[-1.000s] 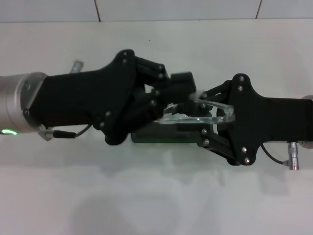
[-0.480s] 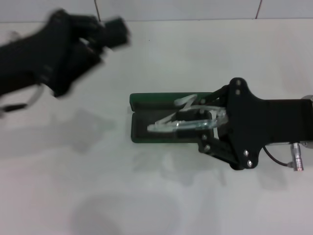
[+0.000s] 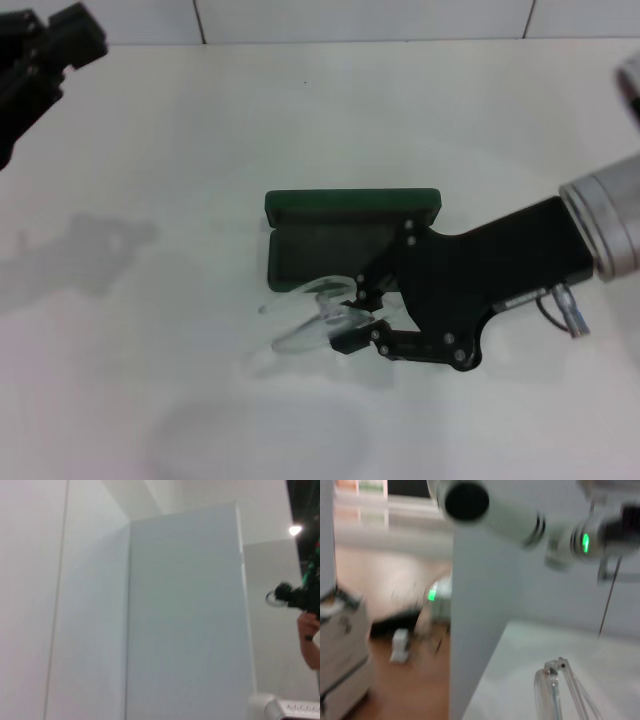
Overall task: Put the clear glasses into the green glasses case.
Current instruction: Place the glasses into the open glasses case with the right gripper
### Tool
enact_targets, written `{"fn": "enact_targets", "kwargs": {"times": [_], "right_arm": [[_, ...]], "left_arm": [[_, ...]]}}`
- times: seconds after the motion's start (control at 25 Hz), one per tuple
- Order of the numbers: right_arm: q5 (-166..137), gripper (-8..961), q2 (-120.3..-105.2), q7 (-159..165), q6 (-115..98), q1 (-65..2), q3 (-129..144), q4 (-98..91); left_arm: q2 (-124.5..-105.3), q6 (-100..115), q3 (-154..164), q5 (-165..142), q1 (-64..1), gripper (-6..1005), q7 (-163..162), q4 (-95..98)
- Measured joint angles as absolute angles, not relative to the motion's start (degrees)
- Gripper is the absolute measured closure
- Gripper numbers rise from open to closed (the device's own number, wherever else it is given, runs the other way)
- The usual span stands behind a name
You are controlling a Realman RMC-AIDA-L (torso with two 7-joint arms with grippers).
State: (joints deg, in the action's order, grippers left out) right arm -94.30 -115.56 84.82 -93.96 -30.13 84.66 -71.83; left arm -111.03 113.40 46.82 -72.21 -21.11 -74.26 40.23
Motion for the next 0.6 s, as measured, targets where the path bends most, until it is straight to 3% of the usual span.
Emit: {"fn": "enact_targets", "kwargs": {"times": [0.24,0.6], "right_arm": [[-108.52,830,-115.37,104.45,-100.27,-40.69,83.57,-77.92],[-128.38,830,-115.74,123.99,-109.44,-60.8,83.63,-71.17]], "left_arm": [[-110.73,113.22,45.73,-73.77,-19.02,924,-74.0,40.06],[-113.53,113.2,41.42,-80.86,-18.79,924,-71.98,39.85]]}}
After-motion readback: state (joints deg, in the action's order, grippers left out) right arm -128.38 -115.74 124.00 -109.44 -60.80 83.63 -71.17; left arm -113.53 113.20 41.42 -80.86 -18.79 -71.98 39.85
